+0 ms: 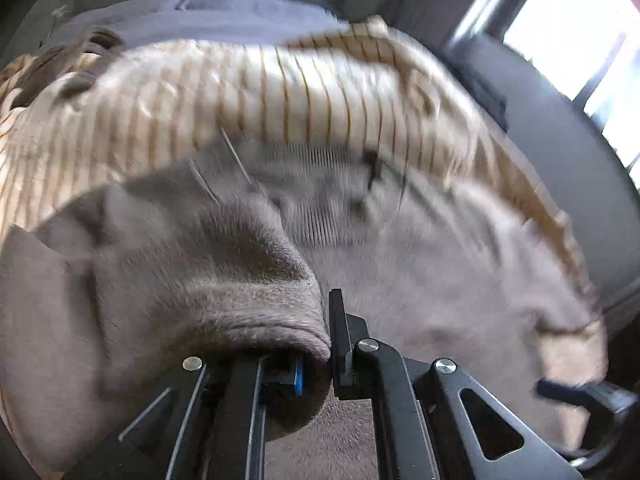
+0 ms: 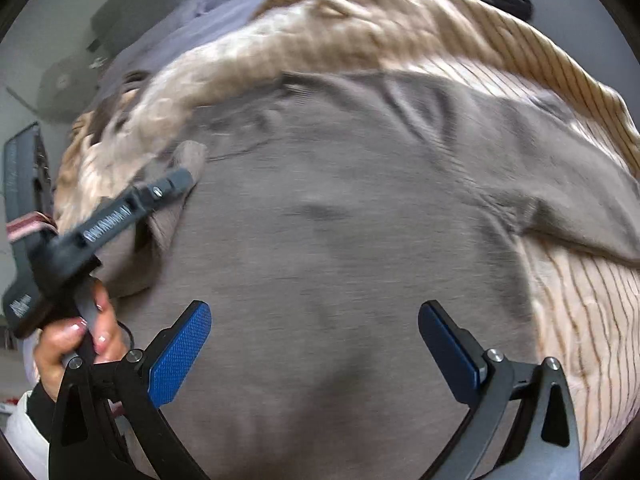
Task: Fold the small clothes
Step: 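Grasp the grey sweater's side edge with the left tool and fold it over the body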
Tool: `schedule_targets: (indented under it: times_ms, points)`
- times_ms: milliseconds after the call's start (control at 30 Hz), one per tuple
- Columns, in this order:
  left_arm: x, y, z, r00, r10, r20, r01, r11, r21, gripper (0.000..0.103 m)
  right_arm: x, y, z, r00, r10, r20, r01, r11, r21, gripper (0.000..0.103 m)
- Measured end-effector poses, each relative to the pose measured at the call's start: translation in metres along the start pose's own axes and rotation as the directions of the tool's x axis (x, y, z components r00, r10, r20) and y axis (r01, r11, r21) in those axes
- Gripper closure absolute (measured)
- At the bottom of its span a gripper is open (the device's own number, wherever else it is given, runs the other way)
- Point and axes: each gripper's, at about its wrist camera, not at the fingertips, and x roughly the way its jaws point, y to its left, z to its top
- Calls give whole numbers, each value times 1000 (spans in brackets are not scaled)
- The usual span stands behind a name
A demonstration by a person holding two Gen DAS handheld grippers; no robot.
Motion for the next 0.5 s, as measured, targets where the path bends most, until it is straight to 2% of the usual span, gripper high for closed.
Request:
schedule_targets:
  times_ms: [33,67,100,133,167,200,300,400,500]
  points:
    - [5,-6,-4,999,36,-9,-36,999,23,95,3,-7,1,1000,-3,-8,4,1000,7,0]
    - [6,-12,-9,997,71,-7,-70,996,51,87,7,-13,2,1000,-9,-17,9,1000,14,0]
    - [3,-16,-11,997,78,1,-78,994,82,68,11,-19,5,1000,-12,-26,13,1000,17,0]
    - [1,-17,-12,997,76,2,-76,993,93,54,14,-21,5,999,-15,-30,15,1000,15,0]
    - [-6,-20,-13,996,86,11,-87,991,105,25,17,-23,8,999,-18,-34,18,1000,7,0]
    - [-18,-22,-14,994,104,37,-108,987,120,18,18,-23,9,999,-20,-34,20,1000,-2,0]
    - [-49,-16,-19,991,119,68,-128,981,144,18,18,-12,17,1000,-18,-19,17,998,-58,0]
    - [-96,12,-27,983,142,114,-153,983,100,18,16,12,29,1000,-7,13,9,990,-141,0]
    - [-127,54,-37,964,225,139,-231,973,29,18,14,52,39,998,13,66,6,961,-276,0]
